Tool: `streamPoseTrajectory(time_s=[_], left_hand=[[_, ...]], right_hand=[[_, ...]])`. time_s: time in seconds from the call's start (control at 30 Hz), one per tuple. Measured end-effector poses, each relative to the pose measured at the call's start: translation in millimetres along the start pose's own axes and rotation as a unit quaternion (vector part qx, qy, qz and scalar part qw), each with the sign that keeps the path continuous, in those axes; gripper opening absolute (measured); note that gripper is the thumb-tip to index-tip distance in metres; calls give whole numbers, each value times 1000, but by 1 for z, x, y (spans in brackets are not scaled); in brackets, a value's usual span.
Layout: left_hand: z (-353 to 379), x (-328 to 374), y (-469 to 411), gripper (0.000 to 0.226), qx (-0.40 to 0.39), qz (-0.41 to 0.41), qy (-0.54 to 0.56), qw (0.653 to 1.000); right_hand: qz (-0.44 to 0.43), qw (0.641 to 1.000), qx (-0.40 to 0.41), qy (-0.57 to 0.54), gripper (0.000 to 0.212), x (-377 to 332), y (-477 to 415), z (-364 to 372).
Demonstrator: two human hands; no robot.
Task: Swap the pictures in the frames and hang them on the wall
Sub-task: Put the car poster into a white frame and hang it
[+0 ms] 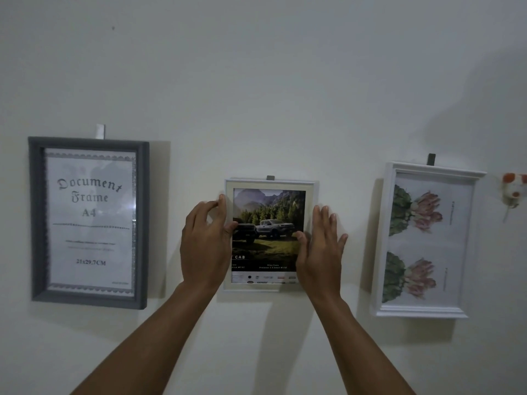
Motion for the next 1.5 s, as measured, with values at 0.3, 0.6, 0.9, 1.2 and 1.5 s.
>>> streamPoseTrajectory(time_s=[0.3, 0.6, 0.9, 1.2, 1.5], left_hand=[[11, -2, -1, 57, 1, -9, -28, 1000], [12, -3, 0, 52, -4, -25, -20, 999], [11, -4, -1, 50, -7, -30, -7, 999], [6, -5, 1, 51, -24, -25, -5, 999], [6, -2, 2, 49, -21, -27, 12, 999]], right_hand=[[8, 1000, -12, -5, 58, -3, 1, -2], [4, 1000, -14, 11, 58, 1, 2, -1], [6, 1000, -15, 10, 58, 3, 1, 0], [9, 999, -31, 10, 61, 1, 1, -2], [15, 999, -41, 8, 61, -1, 1, -5]])
Point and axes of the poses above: each hand's wrist, its own y-axis away from the middle knuckle, its own z-axis out of the palm, x = y × z, the point moved 1 cm from there along -y, towards the middle knuckle, and after that the axes turned 15 degrees about -y, right-handed, at the moved point
